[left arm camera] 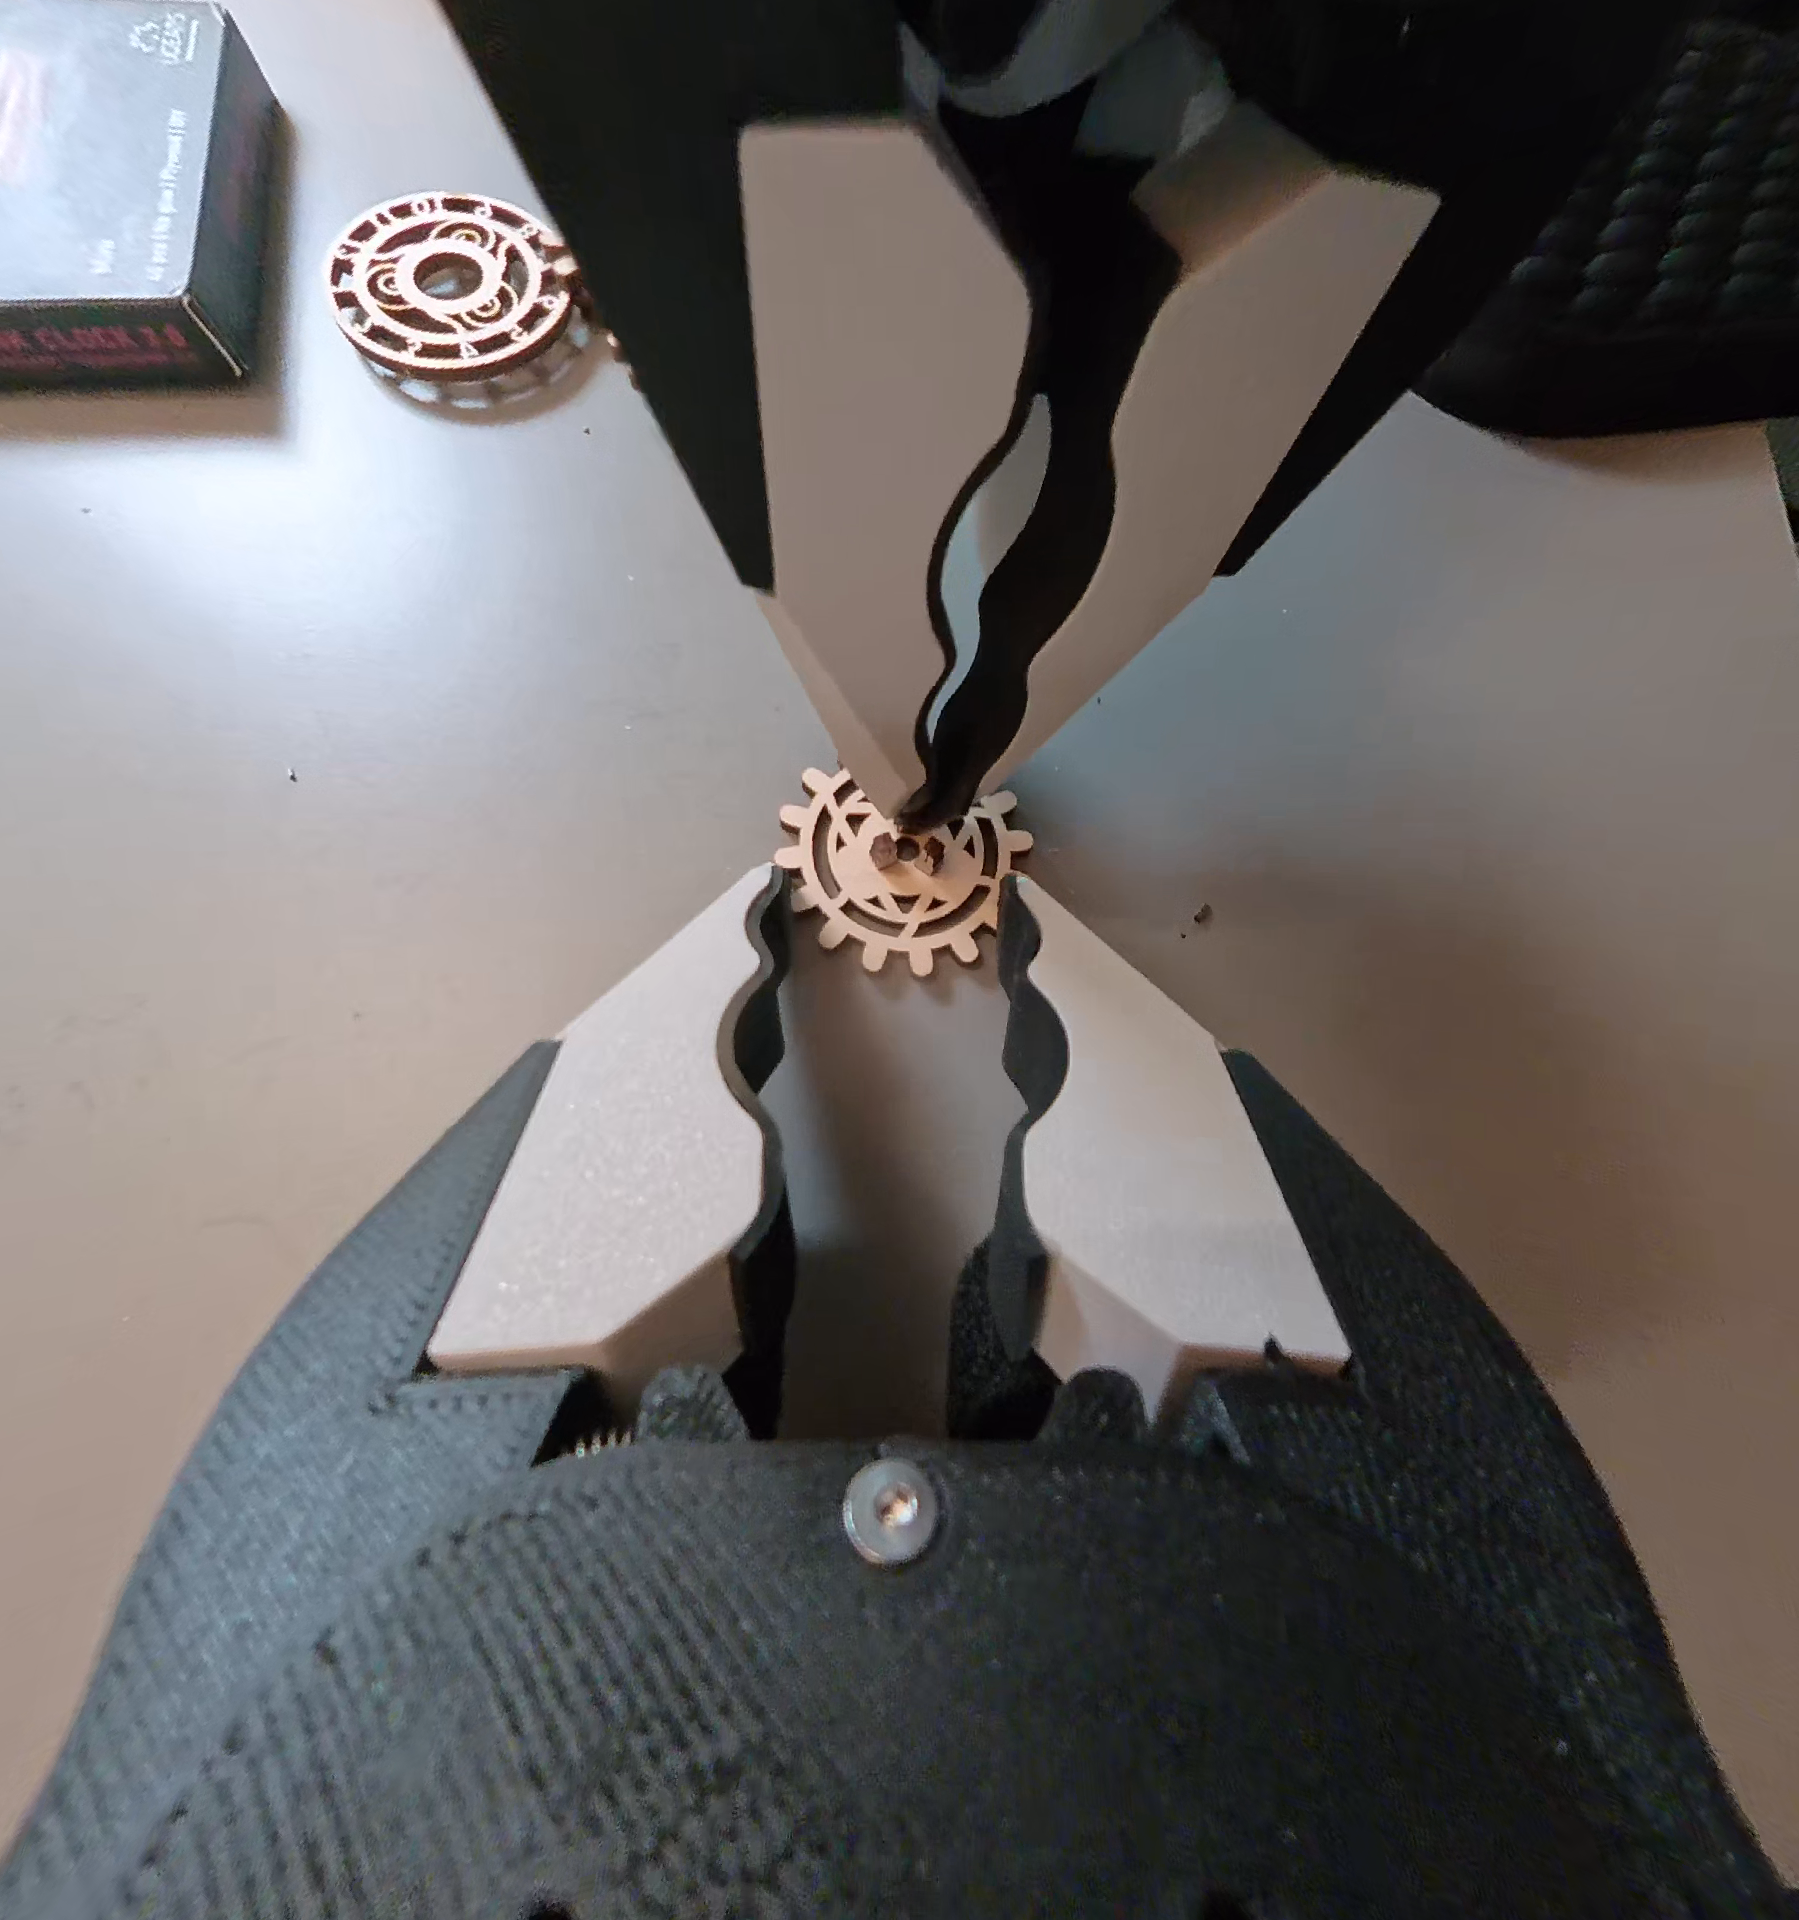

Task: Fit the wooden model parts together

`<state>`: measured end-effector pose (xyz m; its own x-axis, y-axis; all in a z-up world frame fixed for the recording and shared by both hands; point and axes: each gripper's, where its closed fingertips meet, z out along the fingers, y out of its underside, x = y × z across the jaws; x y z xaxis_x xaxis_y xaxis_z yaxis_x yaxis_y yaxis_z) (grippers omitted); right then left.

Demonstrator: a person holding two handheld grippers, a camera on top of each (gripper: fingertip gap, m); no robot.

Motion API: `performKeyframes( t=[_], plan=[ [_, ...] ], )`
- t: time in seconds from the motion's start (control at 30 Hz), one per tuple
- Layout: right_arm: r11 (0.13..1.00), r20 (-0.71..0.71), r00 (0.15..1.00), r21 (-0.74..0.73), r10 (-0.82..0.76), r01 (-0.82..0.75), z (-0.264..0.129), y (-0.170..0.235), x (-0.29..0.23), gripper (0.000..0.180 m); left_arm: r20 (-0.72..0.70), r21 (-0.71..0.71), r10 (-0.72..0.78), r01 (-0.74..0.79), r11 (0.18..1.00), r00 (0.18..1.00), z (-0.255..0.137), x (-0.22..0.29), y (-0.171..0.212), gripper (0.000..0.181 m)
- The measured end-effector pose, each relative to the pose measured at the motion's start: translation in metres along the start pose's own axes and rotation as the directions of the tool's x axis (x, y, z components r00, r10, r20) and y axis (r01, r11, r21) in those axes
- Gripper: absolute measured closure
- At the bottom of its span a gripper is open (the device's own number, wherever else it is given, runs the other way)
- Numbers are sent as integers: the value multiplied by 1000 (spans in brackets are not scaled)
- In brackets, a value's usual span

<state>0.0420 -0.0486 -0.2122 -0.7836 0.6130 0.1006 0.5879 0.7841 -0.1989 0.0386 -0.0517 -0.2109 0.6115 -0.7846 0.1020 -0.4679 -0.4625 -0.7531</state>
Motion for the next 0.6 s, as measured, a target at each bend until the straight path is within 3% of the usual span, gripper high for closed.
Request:
performKeyframes(
  t=[0.37, 0.6],
  plan=[
    [999, -18, 999, 12, 40, -40, 0, 0, 0, 179, 0, 10, -1, 1, 1000, 1000, 0, 0, 0, 142],
    [975, -110, 979, 158, 173, -155, -12, 1, -2, 165, 9, 13, 7, -7, 1000, 1000, 0, 0, 0, 142]
  ],
)
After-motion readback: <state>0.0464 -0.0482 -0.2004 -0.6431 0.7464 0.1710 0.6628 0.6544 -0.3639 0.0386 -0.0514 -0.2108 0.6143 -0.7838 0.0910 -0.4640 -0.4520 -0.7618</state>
